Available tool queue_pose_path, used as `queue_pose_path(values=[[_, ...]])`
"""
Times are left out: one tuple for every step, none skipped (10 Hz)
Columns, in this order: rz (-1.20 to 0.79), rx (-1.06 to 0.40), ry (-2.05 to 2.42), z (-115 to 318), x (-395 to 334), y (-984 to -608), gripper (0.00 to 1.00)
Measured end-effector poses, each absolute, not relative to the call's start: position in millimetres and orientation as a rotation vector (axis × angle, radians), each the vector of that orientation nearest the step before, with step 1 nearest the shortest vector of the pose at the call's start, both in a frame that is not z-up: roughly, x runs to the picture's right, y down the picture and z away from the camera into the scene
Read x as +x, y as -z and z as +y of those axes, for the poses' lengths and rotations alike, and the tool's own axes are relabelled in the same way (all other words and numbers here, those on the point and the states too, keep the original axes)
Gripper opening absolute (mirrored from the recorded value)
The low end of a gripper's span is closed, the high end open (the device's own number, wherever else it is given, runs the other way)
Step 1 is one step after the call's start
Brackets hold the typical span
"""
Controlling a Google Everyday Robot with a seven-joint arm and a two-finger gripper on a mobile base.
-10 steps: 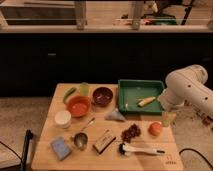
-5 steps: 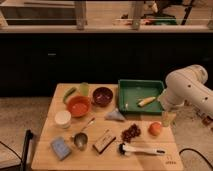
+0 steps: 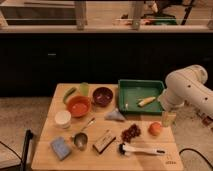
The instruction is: Place eraser in red bowl
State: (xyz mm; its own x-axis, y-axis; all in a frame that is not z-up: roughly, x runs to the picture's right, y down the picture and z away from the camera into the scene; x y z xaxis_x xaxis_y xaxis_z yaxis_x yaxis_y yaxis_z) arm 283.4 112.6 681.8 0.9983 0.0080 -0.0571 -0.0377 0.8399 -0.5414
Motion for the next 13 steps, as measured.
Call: queue_pose_path(values=[[0.055, -0.572, -0.003, 119.0, 274.5, -678.8, 0.80], [0.057, -0.571, 0.012, 123.8, 267.1, -676.7, 0.80], [0.061, -0.571, 0.030, 127.1, 260.9, -676.5, 0.80], [0.065, -0.573, 0.042, 129.3, 257.3, -677.2, 0.80], [0.066, -0.574, 0.053, 131.6, 252.8, -677.5, 0.80], [0.068, -0.576, 0.065, 133.5, 247.5, -677.1, 0.80], [0.070, -0.576, 0.075, 136.7, 240.5, -675.9, 0.80], [0.073, -0.575, 0.086, 139.8, 233.0, -674.7, 0.80], [0.075, -0.575, 0.106, 142.7, 221.8, -674.9, 0.80], [0.074, -0.574, 0.121, 143.5, 214.2, -675.4, 0.80], [0.075, -0.575, 0.130, 144.6, 209.8, -675.4, 0.80], [0.077, -0.575, 0.135, 146.1, 208.6, -674.4, 0.80], [0.074, -0.576, 0.147, 147.6, 200.4, -673.6, 0.80]])
